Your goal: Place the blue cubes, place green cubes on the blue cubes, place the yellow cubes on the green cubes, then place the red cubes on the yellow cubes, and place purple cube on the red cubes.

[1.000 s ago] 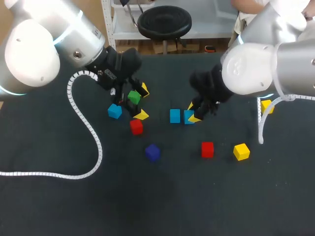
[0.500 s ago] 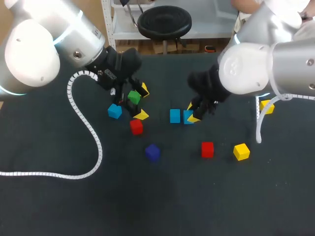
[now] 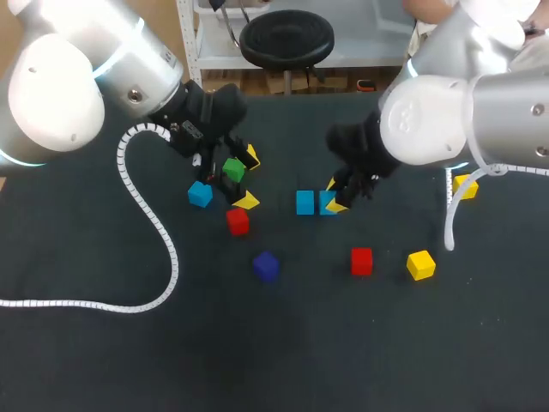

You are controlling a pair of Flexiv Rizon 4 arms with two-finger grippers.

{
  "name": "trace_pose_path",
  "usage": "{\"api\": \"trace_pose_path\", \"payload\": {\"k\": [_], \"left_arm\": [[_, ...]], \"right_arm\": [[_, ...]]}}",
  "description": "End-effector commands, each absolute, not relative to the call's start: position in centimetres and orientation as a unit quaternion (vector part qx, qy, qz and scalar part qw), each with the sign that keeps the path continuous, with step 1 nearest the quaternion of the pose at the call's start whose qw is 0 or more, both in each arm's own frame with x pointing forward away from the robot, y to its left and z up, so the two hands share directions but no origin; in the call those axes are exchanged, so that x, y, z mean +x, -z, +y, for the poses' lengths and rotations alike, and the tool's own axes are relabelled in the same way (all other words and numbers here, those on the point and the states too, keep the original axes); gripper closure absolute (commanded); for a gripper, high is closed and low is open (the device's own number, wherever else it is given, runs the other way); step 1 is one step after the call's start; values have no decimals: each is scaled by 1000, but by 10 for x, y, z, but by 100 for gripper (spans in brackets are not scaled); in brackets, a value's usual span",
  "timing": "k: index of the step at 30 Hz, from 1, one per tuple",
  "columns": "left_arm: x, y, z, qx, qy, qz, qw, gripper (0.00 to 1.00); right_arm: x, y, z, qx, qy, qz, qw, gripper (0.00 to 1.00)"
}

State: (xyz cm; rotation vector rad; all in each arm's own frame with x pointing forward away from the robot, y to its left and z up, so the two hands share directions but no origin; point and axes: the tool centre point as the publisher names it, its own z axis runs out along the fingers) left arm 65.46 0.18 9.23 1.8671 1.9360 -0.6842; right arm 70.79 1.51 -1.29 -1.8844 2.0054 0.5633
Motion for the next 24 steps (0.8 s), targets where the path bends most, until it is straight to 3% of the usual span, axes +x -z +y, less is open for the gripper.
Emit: {"api": "trace_pose_path", "payload": {"k": [1,4,6,7,8,9,24], "left_arm": [[656,-92,2,663,244,685,182,0],[656,-92,2,663,244,685,182,0],[656,-92,2,663,244,685,182,0],[656,-92,2,663,244,685,182,0],[656,-92,2,663,244,685,182,0],[656,-92,2,663,244,685,182,0],[656,-92,2,663,244,685,182,0]], "right_arm": [[709,17,15,-662,-198,704,165,78],[709,17,15,-663,-199,703,163,71],[709,18,15,-662,-200,704,162,57],[708,18,15,-662,-200,704,162,44],[708,18,15,-662,-201,704,161,16],[708,18,15,-662,-201,703,161,0],[702,-4,-5,-639,-207,712,205,0]]}}
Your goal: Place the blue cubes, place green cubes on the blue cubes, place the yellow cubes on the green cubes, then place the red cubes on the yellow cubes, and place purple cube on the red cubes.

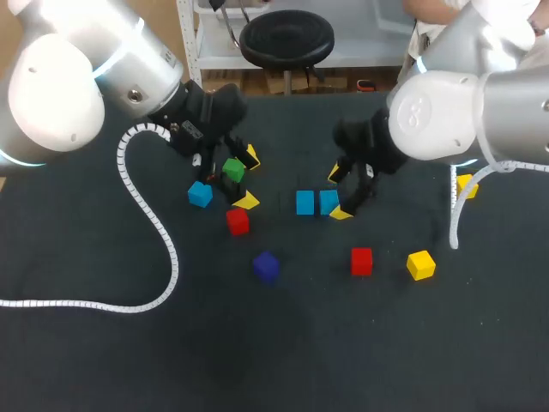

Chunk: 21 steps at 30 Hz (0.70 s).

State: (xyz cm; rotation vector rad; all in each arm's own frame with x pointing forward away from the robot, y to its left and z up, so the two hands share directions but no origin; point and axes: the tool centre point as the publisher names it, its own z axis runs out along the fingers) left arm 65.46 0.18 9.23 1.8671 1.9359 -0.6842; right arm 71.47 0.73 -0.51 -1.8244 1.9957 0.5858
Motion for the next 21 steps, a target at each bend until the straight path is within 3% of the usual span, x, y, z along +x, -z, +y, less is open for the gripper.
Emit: {"api": "trace_pose_path", "payload": {"k": [1,11,21], "left_arm": [[656,-92,2,663,244,685,182,0],[656,-92,2,663,244,685,182,0],[656,-92,2,663,244,685,182,0]], "right_arm": [[701,-8,-10,-634,-208,714,213,0],[686,-26,-34,-610,-224,713,263,0],[691,-30,-55,-604,-235,714,265,0]]}}
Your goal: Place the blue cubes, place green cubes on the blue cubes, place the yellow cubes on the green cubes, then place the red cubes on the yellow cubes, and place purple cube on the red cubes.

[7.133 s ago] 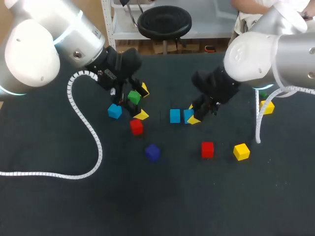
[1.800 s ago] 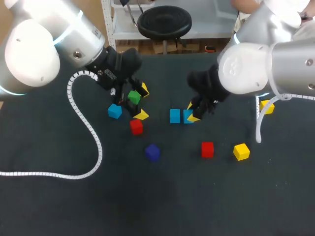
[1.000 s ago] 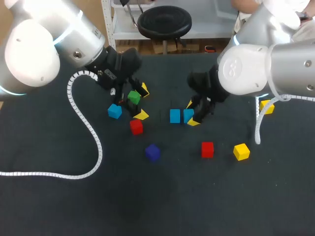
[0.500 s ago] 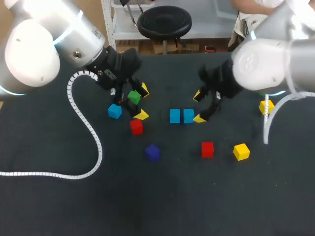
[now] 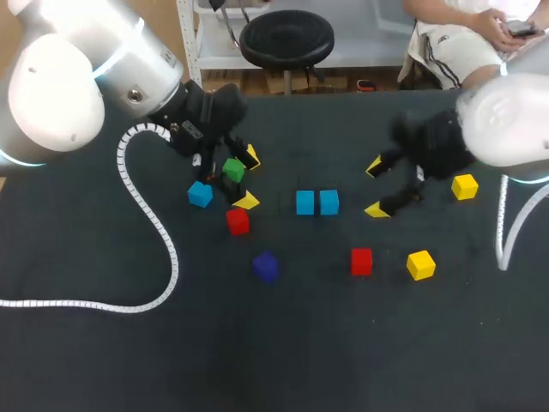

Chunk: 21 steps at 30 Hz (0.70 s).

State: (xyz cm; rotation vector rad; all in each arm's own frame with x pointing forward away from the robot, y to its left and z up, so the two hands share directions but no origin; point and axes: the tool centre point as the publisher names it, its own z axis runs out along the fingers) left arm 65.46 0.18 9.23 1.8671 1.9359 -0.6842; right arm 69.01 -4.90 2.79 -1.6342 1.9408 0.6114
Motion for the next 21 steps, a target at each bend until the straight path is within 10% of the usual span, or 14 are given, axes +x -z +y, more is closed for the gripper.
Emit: {"api": "trace_pose_path", "payload": {"k": [1,21], "left_arm": [[656,-92,2,663,244,685,182,0],[656,-92,2,663,244,685,182,0]], "right_arm": [[693,-30,-56,-604,-236,713,265,0],[700,-33,-89,-600,-298,679,301,0]]}}
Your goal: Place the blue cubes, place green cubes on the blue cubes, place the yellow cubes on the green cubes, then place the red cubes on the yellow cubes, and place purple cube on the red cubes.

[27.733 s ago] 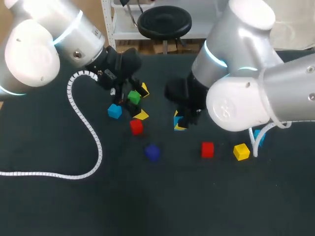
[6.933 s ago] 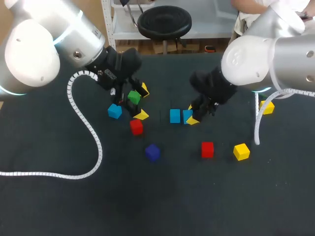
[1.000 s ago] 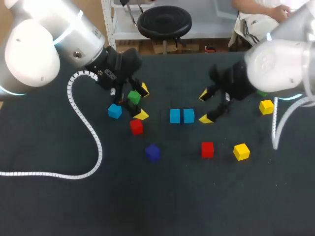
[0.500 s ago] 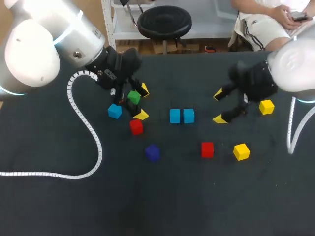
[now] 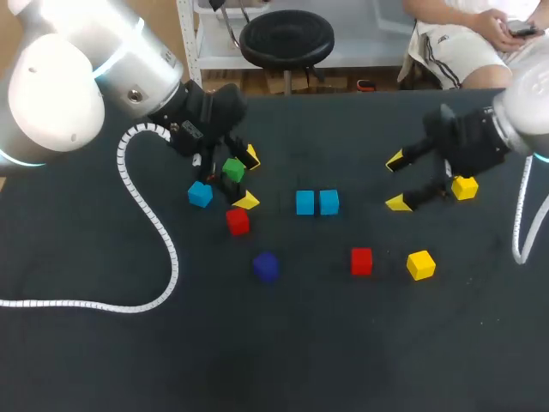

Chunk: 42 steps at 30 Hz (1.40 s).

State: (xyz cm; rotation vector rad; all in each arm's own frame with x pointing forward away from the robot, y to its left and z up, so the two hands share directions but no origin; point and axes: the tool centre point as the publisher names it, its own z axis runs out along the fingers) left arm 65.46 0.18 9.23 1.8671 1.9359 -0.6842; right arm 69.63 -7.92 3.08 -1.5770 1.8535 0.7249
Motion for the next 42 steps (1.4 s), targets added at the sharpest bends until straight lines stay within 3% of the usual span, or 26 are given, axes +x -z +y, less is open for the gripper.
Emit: {"api": "trace_pose_path", "payload": {"k": [1,25,28,42], "left_arm": [[656,-92,2,663,244,685,182,0],[656,-92,2,663,244,685,182,0],[654,-100,17,658,231,681,223,0],[646,-74,105,687,160,699,122,0]], "right_arm": [[699,-33,-89,-603,-296,677,301,0],[696,-37,-96,-599,-296,680,301,0],[696,-37,-96,-599,-296,680,301,0],[696,-37,-96,-599,-296,680,301,0]]}}
